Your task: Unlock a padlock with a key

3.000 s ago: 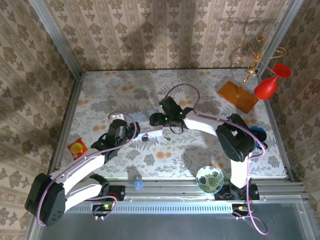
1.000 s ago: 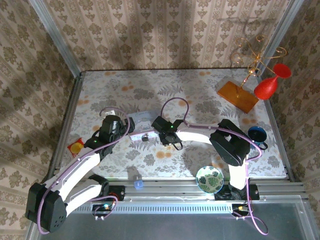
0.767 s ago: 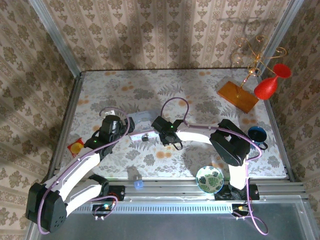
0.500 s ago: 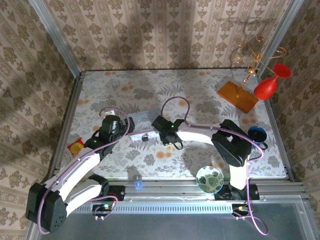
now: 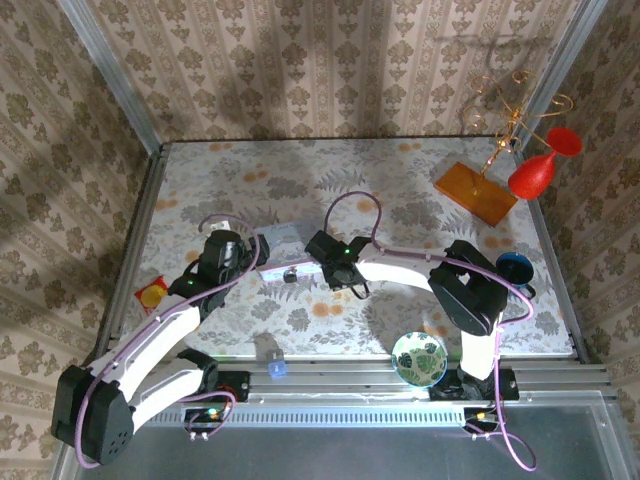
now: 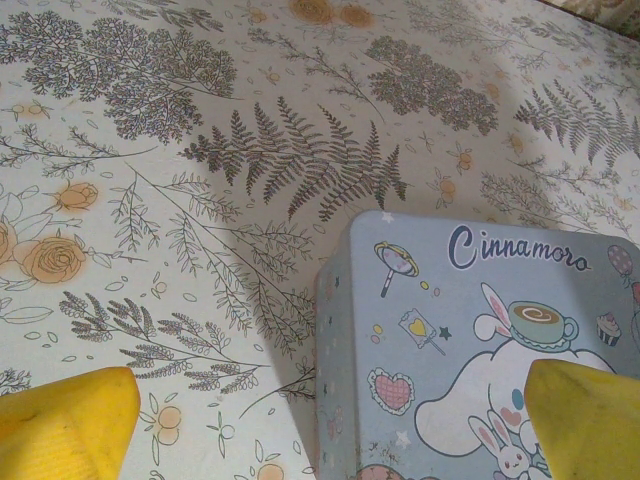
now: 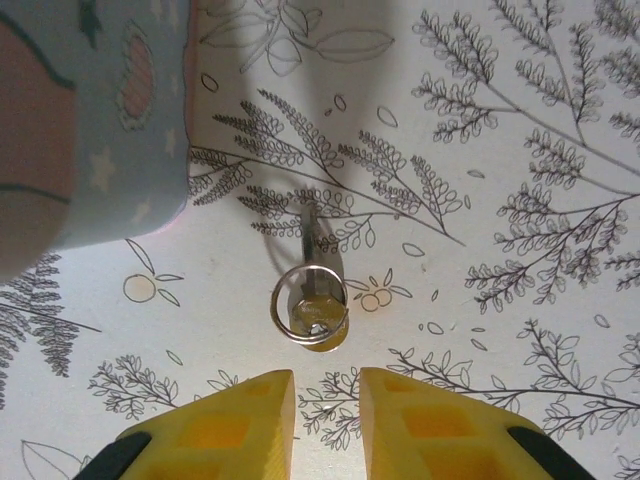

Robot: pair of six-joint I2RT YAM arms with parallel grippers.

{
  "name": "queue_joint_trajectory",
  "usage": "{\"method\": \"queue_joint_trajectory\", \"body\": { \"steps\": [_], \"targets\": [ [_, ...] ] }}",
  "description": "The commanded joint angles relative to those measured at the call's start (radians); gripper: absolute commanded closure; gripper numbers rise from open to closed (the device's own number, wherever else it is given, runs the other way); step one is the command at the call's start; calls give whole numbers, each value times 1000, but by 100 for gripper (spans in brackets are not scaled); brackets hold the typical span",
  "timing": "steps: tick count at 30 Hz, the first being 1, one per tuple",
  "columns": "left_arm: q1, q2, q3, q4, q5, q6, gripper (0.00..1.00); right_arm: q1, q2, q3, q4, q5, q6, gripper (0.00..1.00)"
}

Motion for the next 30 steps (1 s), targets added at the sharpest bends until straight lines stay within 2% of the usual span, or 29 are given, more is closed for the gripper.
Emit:
{"method": "queue_joint_trajectory", "body": {
  "steps": [1,10,22,30],
  "targets": [
    [7,8,3,14,7,-7,0,9,23,55,-48,51,-20,74],
    [12,18,1,18,12,-9,0,25,70,104,-65,65,-43,69],
    [16,17,-9,20,14,-19,0,35,154,149,-83,126,-79,69],
    [17,24,-10,25,15,-21,0,36,129,130,-92,163,-60,81]
  ]
}}
